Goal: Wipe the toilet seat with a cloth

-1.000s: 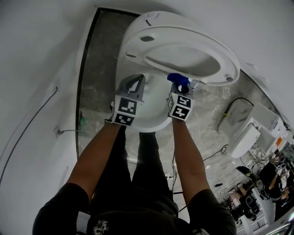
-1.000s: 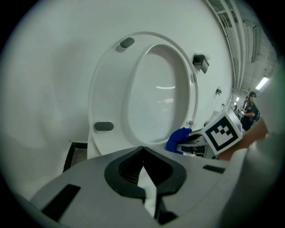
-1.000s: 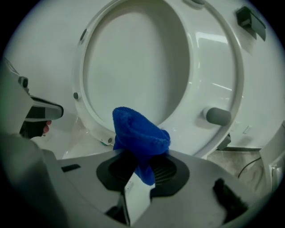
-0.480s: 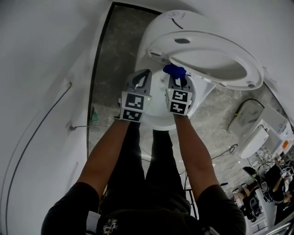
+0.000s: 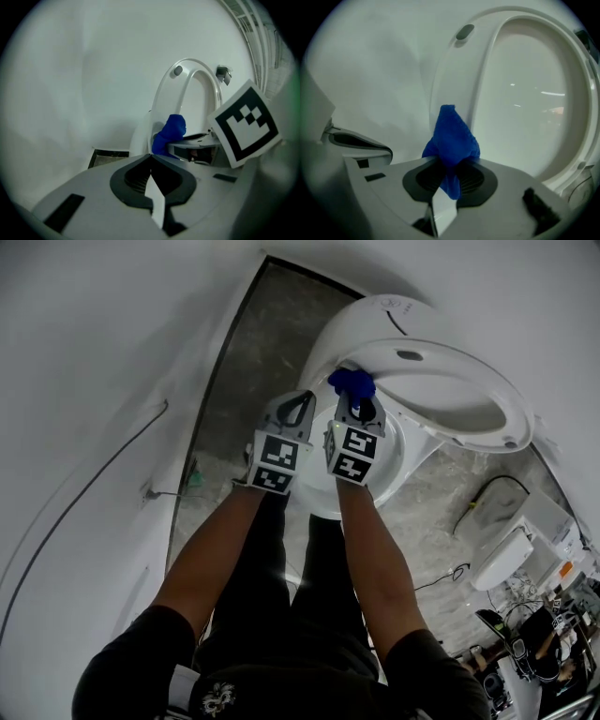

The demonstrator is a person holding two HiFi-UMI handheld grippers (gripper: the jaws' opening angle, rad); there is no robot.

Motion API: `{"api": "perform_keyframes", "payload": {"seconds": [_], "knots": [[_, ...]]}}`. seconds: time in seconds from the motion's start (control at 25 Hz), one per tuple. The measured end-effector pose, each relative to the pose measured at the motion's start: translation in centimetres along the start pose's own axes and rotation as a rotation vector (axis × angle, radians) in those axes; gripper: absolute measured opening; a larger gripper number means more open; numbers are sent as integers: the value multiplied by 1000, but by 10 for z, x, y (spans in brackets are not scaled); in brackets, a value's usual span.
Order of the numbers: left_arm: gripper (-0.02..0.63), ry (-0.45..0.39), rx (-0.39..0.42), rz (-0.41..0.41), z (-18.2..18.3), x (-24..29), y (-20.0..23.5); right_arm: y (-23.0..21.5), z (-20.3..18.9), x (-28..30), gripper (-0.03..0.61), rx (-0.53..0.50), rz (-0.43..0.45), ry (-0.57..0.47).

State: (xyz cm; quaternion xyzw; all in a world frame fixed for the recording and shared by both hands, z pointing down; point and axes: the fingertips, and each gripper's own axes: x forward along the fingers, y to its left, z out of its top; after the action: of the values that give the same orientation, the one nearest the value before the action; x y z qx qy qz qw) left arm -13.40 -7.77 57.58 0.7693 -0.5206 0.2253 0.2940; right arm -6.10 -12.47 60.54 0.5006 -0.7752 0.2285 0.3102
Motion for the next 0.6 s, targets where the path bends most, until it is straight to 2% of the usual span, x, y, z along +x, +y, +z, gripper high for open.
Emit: {"api": "perform_keyframes", "payload": {"seconds": [0.12,0.32,0.6], "knots": [[9,-17,9,-8,11,-6,-2,-2,13,-12,71,-7,-11,-29],[9,-48,36,-20,39,-22,-10,-7,73,-44,69,-49,-22,-162],[9,-111,87,-38,89,-37,-25,-28,138,-84,69,9,-72,-292]]}}
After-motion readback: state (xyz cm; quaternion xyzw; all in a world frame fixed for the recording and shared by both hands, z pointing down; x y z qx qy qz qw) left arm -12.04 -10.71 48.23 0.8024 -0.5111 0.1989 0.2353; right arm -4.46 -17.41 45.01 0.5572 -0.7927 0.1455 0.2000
